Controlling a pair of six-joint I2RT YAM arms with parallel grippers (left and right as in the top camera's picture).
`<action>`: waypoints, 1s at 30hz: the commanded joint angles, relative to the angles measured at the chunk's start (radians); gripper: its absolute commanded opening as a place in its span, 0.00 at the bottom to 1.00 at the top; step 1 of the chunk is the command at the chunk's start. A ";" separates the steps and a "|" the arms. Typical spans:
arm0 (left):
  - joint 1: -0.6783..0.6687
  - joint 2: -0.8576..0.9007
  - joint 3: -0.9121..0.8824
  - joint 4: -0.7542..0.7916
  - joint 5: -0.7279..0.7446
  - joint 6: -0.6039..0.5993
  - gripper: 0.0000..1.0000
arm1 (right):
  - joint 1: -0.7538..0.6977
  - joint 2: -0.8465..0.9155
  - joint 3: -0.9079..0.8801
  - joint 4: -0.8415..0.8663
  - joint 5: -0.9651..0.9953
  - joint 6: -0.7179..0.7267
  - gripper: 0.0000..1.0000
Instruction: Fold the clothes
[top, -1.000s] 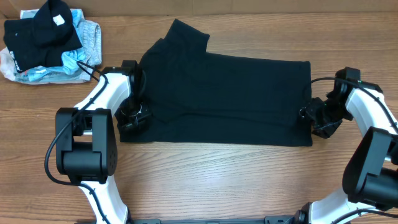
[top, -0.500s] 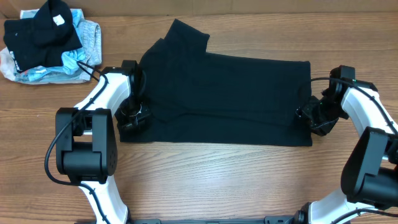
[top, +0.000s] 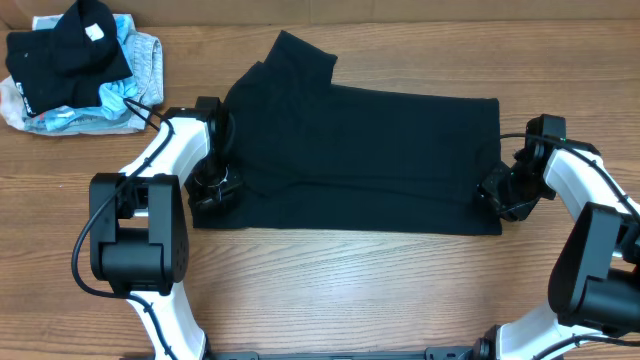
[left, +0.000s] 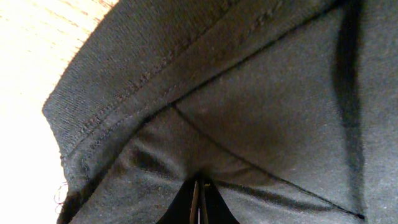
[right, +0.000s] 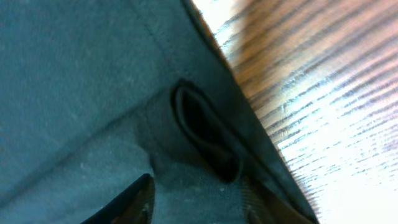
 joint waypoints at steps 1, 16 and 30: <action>0.011 0.052 -0.020 0.013 -0.058 0.006 0.04 | 0.004 0.000 0.000 0.008 0.010 0.003 0.38; 0.011 0.052 -0.020 0.013 -0.058 0.021 0.04 | 0.004 0.000 0.000 0.054 0.010 0.003 0.09; 0.011 0.052 0.035 -0.024 -0.063 0.024 0.04 | 0.004 0.000 0.002 0.197 -0.051 0.053 0.04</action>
